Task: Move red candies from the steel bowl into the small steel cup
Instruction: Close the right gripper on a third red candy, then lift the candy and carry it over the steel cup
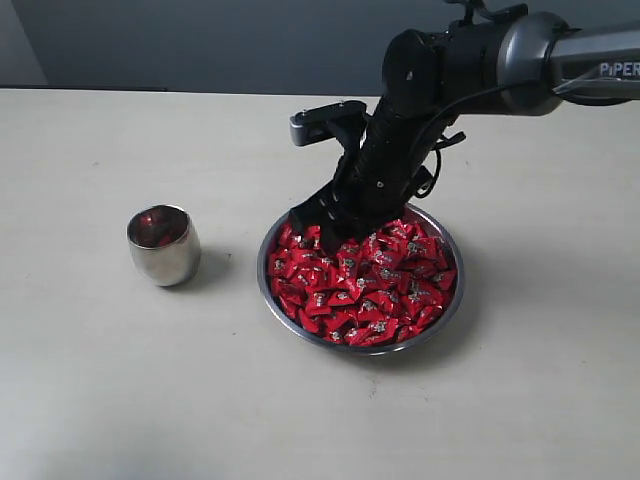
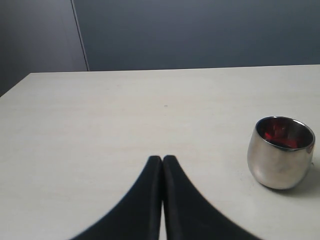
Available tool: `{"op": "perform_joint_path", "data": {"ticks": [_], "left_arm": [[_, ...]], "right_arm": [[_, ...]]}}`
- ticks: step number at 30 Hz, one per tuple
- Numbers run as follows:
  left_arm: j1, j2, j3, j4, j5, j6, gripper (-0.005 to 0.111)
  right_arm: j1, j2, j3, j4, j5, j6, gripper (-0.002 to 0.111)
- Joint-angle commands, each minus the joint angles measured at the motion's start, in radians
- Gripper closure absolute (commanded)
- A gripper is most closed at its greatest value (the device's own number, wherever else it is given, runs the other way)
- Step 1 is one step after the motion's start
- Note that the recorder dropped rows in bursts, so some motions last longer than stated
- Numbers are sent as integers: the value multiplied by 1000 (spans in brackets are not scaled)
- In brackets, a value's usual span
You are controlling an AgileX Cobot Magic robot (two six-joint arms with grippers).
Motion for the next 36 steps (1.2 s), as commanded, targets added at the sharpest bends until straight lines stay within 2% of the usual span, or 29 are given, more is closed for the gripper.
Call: {"op": "perform_joint_path", "data": {"ticks": [1, 13, 16, 25, 30, 36], "left_arm": [[1, -4, 4, 1, -2, -3, 106], [1, -4, 4, 1, -2, -3, 106], [1, -4, 4, 1, -2, -3, 106], [1, -4, 4, 1, -2, -3, 106], [1, -4, 4, 1, -2, -3, 106], [1, -4, 4, 1, -2, -3, 106]], "right_arm": [[-1, 51, -8, -3, -1, 6, 66], [-1, 100, -8, -11, -1, 27, 67], [-1, 100, -8, -11, -3, 27, 73], [-1, 100, -8, -43, 4, 27, 108], [-1, 100, -39, -49, 43, 27, 109], [-1, 52, -157, -47, 101, 27, 109]]}}
